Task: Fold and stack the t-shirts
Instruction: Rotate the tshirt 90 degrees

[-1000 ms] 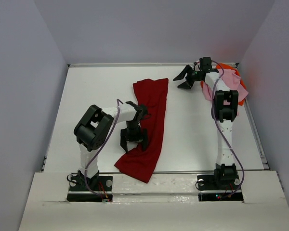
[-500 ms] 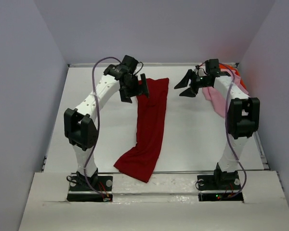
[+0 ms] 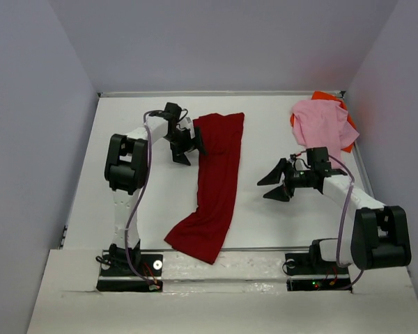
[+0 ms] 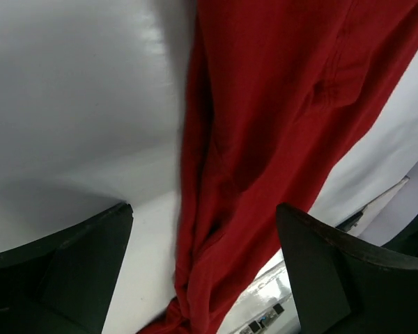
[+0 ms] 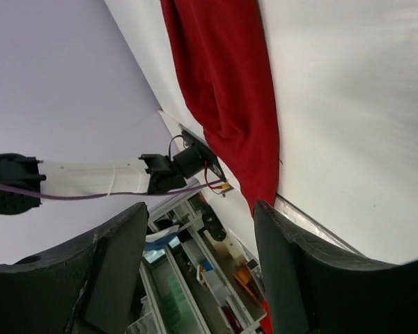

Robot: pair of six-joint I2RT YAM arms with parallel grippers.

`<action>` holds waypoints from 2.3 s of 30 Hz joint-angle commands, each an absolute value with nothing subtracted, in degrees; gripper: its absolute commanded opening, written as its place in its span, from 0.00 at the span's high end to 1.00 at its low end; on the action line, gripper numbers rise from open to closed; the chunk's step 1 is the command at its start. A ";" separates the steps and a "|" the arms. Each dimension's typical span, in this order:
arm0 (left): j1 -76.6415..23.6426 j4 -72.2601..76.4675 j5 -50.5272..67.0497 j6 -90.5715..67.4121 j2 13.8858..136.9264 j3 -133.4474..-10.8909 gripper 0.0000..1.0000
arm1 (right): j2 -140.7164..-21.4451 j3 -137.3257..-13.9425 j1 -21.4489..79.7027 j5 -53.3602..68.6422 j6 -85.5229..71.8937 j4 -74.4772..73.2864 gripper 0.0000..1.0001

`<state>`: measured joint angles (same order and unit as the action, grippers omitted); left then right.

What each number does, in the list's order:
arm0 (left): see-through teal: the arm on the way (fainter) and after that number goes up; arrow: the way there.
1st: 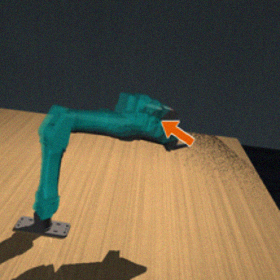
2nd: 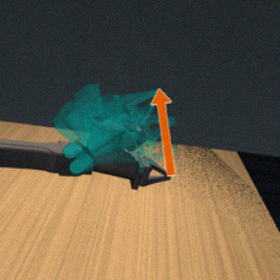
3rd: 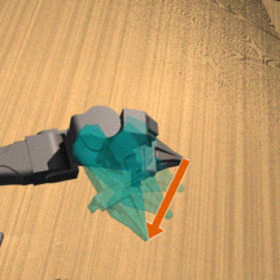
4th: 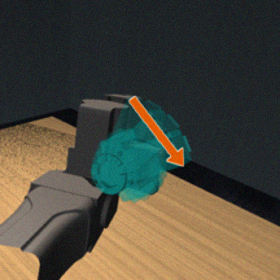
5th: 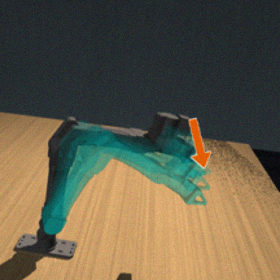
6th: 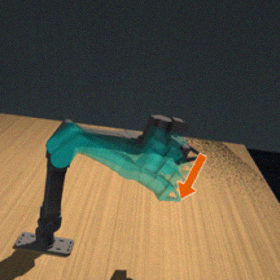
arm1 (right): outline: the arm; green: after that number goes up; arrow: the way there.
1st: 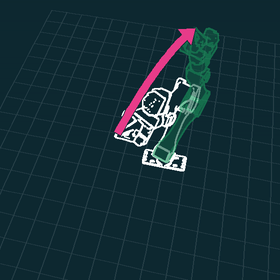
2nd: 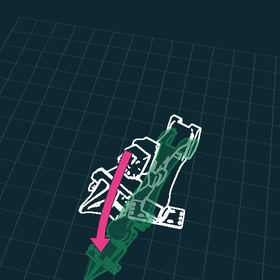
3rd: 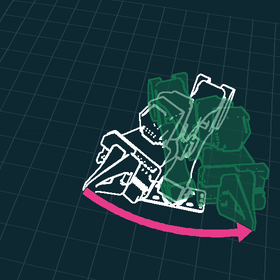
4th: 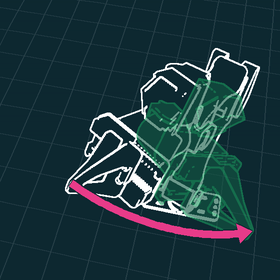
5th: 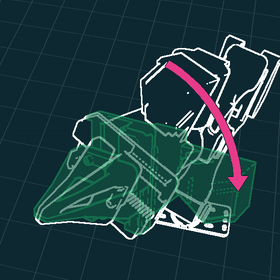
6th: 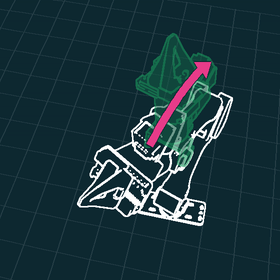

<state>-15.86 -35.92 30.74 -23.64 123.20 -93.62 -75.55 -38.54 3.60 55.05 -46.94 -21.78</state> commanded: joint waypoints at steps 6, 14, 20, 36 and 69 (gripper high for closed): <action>-16.52 -35.86 35.95 -18.81 129.98 -106.24 0.01 | -68.11 -32.09 20.44 48.88 -57.47 -13.98 0.32; -16.35 -40.34 34.10 -16.35 134.73 -114.69 0.01 | -69.17 -26.72 31.29 44.13 -67.76 -3.00 0.32; -16.17 -38.85 33.22 -16.17 135.61 -114.96 0.01 | -68.90 -24.09 35.24 41.84 -72.50 1.30 0.31; -14.15 -35.51 35.51 -18.11 145.81 -125.42 0.01 | -87.27 -26.36 55.81 29.80 -86.13 19.86 0.32; -13.97 -33.23 32.87 -19.16 148.27 -125.78 0.35 | -76.20 -23.29 58.71 28.74 -90.79 5.45 1.00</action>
